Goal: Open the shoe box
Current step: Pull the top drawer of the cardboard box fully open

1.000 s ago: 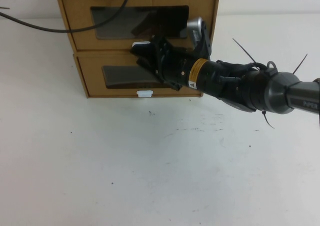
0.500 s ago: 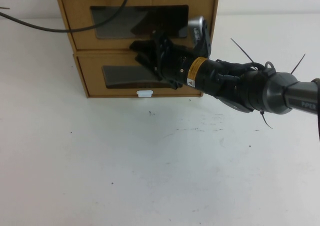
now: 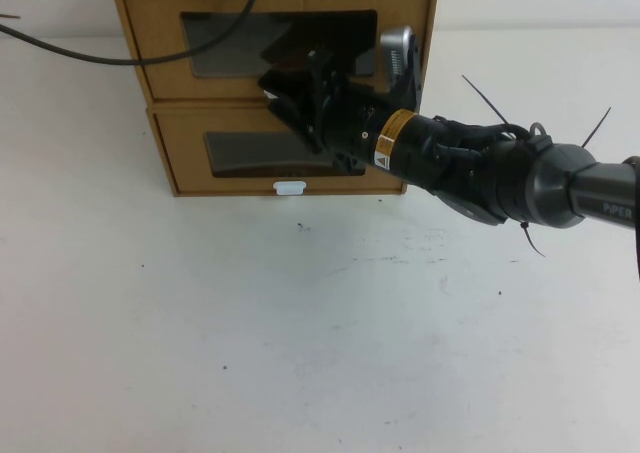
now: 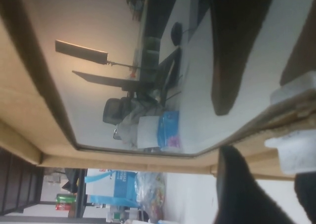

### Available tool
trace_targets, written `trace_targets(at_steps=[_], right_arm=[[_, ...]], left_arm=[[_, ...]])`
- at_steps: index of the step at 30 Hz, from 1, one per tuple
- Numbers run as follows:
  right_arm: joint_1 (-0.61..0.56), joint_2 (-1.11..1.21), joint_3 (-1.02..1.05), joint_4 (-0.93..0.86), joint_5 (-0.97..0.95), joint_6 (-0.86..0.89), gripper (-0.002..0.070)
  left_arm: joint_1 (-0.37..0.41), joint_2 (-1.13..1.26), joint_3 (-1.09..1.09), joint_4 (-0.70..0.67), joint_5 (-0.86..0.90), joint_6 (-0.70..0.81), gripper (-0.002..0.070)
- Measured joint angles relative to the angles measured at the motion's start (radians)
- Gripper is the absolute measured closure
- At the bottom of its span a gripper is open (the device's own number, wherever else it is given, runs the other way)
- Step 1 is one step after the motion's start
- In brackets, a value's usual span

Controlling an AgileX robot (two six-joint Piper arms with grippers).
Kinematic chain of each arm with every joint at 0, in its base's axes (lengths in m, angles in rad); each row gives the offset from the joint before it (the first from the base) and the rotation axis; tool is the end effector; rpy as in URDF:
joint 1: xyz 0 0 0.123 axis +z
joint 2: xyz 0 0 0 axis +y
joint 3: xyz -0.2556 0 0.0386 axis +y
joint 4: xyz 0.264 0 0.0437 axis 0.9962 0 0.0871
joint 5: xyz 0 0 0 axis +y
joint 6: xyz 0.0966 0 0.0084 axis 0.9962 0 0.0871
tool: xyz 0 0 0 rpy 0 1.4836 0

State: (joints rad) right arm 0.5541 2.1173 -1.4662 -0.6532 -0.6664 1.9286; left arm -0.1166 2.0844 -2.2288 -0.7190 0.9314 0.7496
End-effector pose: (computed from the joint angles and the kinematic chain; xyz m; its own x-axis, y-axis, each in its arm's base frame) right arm 0.3994 0.2899 0.1955 -0.7944 0.5799 -0.1806 -0.1428 0.1108 0.9835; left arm 0.4746 -0.1072 0.3642 -0.3644 0.2692 -0.8915 0.6639 0.7464 -0.0460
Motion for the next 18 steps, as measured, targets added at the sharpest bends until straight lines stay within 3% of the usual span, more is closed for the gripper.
trace_targets(at_steps=[5, 12, 18], right_arm=[[0.0, 0.0, 0.0, 0.011, 0.014, 0.0, 0.0475], [0.0, 0.0, 0.0, 0.018, 0.045, -0.018, 0.0654], [0.0, 0.0, 0.0, 0.02, 0.05, -0.018, 0.0674]], left_arm=[[0.0, 0.0, 0.0, 0.0, 0.0, 0.0, 0.0679], [0.0, 0.0, 0.0, -0.002, -0.001, 0.0, 0.0679], [0.0, 0.0, 0.0, -0.002, -0.004, 0.0, 0.0679]])
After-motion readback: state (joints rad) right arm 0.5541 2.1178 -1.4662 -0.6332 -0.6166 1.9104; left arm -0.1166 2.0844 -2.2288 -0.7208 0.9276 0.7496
